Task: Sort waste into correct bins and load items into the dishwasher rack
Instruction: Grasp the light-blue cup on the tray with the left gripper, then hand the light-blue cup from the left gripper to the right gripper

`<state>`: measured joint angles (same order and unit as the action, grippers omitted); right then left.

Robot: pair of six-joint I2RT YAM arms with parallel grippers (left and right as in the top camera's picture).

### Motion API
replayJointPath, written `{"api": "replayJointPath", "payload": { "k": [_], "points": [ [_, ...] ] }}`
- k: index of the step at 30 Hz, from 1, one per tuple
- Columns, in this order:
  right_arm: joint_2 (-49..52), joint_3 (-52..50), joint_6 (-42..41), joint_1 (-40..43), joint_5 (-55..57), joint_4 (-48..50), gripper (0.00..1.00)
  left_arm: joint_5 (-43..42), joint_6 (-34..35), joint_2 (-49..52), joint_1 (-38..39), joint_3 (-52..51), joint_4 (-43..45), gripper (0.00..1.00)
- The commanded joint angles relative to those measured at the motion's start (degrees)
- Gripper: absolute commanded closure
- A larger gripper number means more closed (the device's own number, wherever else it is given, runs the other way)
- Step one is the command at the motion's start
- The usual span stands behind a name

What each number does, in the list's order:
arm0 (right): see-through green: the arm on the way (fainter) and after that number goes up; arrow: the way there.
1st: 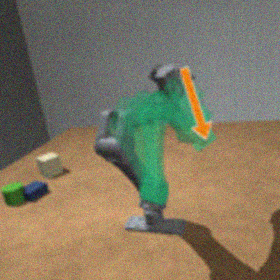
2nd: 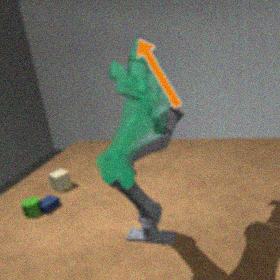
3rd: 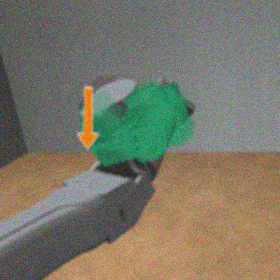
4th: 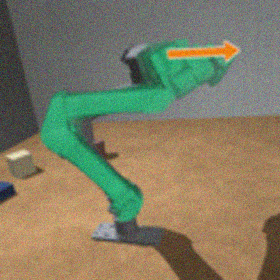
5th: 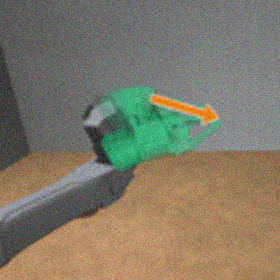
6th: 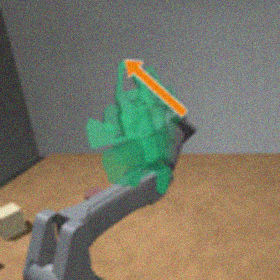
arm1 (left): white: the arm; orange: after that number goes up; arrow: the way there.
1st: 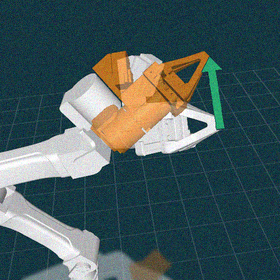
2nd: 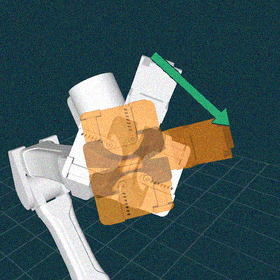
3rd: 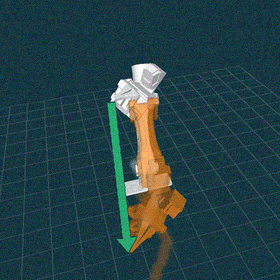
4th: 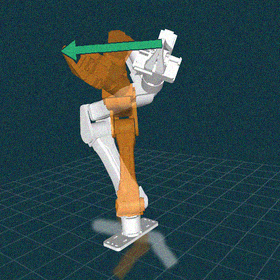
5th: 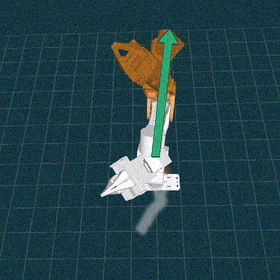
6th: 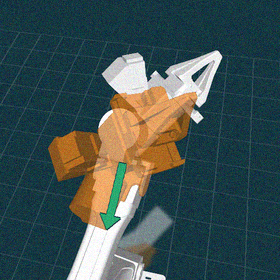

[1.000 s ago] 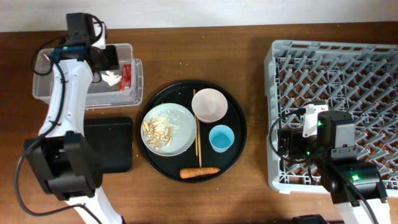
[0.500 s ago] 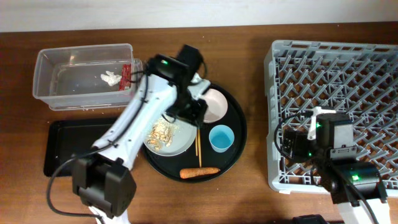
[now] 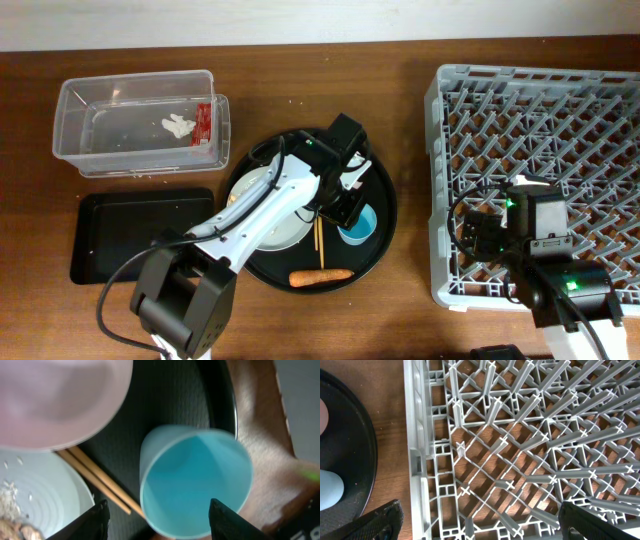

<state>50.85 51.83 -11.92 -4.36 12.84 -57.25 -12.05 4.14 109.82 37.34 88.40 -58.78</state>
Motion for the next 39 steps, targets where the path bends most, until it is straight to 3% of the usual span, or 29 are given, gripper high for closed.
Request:
{"api": "replayJointPath", "payload": {
  "k": [1, 9, 10, 12, 14, 15, 18, 20, 22, 24, 27, 29, 34, 39],
  "points": [
    [-0.2, 1.0, -0.6, 0.4, 1.2, 0.0, 0.02, -0.6, 0.6, -0.9, 0.1, -0.4, 0.7, 0.37],
    [-0.2, 1.0, -0.6, 0.4, 1.1, -0.5, 0.02, -0.2, 0.6, 4.8, 0.1, -0.4, 1.9, 0.41],
    [-0.2, 1.0, -0.6, 0.4, 1.2, -0.5, 0.02, -0.2, 0.6, 5.6, 0.1, -0.4, 2.1, 0.49],
    [-0.2, 1.0, -0.6, 0.4, 1.2, -0.5, 0.02, -0.2, 0.6, 6.1, 0.1, -0.4, 2.4, 0.79],
    [-0.2, 1.0, -0.6, 0.4, 1.2, -0.5, 0.02, -0.2, 0.5, 6.1, -0.5, 0.2, 2.5, 0.97],
    [-0.2, 1.0, -0.6, 0.4, 1.2, -0.5, 0.02, -0.2, 0.5, 6.1, -0.9, 0.5, 2.6, 1.00],
    [-0.2, 1.0, -1.2, 0.4, 3.4, -0.4, 0.02, -1.4, 0.5, 6.1, -4.8, 3.3, 1.0, 1.00],
    [-0.2, 1.0, -4.7, 0.4, 5.0, 0.0, 0.02, -8.0, -0.6, 5.8, -9.2, 6.0, -1.0, 1.00],
    [0.7, 1.0, -5.1, 0.4, 0.3, 2.9, 0.02, -26.6, -5.4, 5.7, -15.5, 8.3, -1.3, 1.00],
    [2.5, 1.0, -4.9, 0.4, -6.6, 6.1, 0.02, -39.1, -7.7, 5.7, -19.9, 8.5, -1.1, 1.00],
    [7.9, 1.0, -0.6, 0.4, -30.2, 16.4, 0.02, -60.2, -10.3, 5.7, -28.0, 8.5, -1.1, 1.00],
    [11.8, 1.0, 1.4, 0.3, -46.7, 23.3, 0.02, -63.8, -10.3, 5.7, -29.8, 8.5, -1.7, 1.00],
    [17.1, 1.0, 6.8, 0.3, -72.2, 34.9, 0.02, -69.1, -10.3, 5.7, -27.7, 8.5, -1.9, 1.00],
    [19.0, 1.0, 7.3, 0.3, -76.3, 39.1, 0.02, -70.5, -10.3, 5.7, -22.9, 8.5, -1.9, 1.00]
  ]
}}
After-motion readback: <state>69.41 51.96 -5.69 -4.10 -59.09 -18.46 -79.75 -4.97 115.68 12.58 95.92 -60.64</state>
